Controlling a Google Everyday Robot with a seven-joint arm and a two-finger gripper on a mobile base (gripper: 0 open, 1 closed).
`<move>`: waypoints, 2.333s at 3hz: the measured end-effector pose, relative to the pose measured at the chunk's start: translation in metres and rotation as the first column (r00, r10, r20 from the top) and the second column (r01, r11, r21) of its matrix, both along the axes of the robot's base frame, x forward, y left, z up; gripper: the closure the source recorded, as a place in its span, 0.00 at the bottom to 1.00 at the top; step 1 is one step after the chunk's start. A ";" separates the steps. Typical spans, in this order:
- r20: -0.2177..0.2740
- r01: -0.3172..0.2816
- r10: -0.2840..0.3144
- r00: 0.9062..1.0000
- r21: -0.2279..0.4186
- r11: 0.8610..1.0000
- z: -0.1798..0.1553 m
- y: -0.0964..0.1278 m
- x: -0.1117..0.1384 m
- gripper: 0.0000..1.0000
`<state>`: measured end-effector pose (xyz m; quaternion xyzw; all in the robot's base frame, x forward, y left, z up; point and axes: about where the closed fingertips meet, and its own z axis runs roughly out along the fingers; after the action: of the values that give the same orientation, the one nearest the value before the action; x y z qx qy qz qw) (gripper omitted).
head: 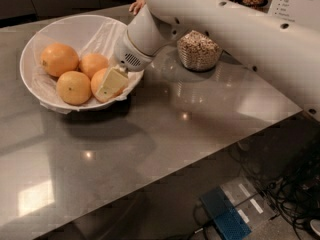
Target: Pick orange from white bowl
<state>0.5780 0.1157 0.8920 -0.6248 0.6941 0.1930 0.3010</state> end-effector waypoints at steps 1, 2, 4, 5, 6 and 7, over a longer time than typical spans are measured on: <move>-0.030 0.002 -0.002 1.000 0.010 1.000 -0.013 0.006 0.004 0.35; -0.049 0.006 -0.005 0.999 0.010 1.000 -0.022 0.016 0.007 0.35; -0.061 0.006 -0.005 0.998 0.009 1.000 -0.028 0.021 0.007 0.72; -0.061 0.006 -0.005 0.998 0.009 1.000 -0.028 0.021 0.007 0.94; -0.074 -0.006 0.010 0.997 0.044 0.999 -0.025 0.019 0.007 1.00; -0.075 -0.035 0.043 0.996 0.110 0.993 -0.007 0.003 0.010 1.00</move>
Offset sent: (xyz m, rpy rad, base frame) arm 0.0118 0.0228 -0.0312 0.0141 0.0685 -0.0172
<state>0.5884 0.1189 0.8847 -0.6131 0.6813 0.2605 0.3036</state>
